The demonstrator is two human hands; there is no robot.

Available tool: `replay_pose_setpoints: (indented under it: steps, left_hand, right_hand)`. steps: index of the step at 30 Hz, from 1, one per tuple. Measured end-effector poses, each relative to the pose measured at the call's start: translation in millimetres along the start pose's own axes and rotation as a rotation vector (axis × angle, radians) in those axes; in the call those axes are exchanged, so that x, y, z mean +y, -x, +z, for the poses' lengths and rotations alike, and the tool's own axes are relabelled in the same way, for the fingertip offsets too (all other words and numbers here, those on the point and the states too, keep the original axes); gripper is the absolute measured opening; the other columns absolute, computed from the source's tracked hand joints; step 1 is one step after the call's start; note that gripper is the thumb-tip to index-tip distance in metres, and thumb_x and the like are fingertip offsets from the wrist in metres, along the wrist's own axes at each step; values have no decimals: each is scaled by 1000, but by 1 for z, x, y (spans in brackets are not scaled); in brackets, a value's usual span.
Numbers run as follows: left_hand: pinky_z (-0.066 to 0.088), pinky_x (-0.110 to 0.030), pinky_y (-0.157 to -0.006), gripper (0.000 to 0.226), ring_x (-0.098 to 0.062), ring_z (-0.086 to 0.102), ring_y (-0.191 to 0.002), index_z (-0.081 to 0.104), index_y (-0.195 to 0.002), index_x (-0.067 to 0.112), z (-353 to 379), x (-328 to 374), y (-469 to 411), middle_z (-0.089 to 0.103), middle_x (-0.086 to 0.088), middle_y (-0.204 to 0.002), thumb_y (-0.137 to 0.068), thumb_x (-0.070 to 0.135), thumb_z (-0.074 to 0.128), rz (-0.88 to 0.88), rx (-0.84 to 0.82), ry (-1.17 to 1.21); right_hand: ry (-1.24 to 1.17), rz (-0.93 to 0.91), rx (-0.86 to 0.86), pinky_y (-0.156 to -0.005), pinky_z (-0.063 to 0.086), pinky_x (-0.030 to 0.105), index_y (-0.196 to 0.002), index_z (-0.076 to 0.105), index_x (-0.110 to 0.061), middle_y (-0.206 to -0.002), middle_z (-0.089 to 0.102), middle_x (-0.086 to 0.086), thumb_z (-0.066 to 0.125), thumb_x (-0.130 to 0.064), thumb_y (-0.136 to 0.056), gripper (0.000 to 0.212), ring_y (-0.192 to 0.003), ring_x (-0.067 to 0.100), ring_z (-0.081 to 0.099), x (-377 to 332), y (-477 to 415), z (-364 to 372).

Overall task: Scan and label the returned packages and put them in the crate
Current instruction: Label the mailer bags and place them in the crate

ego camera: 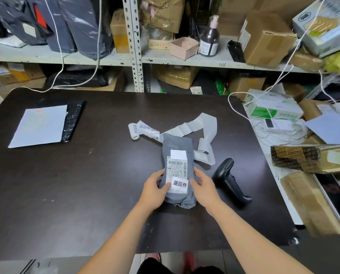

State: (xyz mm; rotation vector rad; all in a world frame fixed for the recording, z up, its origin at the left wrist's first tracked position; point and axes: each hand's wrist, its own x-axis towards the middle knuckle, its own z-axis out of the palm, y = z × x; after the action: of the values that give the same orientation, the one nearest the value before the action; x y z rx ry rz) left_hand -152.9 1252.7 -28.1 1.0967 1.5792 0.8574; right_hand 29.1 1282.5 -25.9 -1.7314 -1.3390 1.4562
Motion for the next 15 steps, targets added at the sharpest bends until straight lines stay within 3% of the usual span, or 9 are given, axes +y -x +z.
replay_pose_setpoints:
  steps: [5, 9, 11, 15]
  left_hand:
    - [55, -25, -85, 44, -18, 69, -103, 58, -133, 21, -16, -2, 19, 69, 2, -122, -94, 2, 63, 38, 15, 90]
    - [56, -33, -94, 46, -16, 68, -108, 57, -137, 16, -36, -3, 54, 69, 0, -124, -93, 3, 65, 34, 123, 155]
    - [56, -35, -95, 46, -17, 68, -109, 57, -136, 17, -48, -4, 77, 69, 0, -124, -93, 3, 65, 39, 206, 195]
    - [55, -23, -90, 45, -8, 68, -107, 58, -132, 28, -68, -7, 141, 68, 7, -123, -93, 4, 64, 29, 410, 232]
  right_hand:
    - [8, -74, -15, -96, 57, 39, -147, 48, -32, -128, 67, -9, 53, -13, -103, 48, -110, 9, 67, -13, 13, 5]
    - [15, -140, -98, -77, 61, 29, -145, 48, -32, -105, 72, -12, 54, -12, -102, 48, -92, 6, 73, -27, 30, 23]
    - [17, -215, -160, -69, 58, 19, -143, 49, -35, -104, 72, -19, 55, -11, -101, 48, -88, 0, 71, -35, 40, 36]
    - [59, -345, -326, -60, 52, 8, -131, 48, -47, -91, 63, -47, 55, -9, -100, 49, -84, -11, 67, -47, 70, 66]
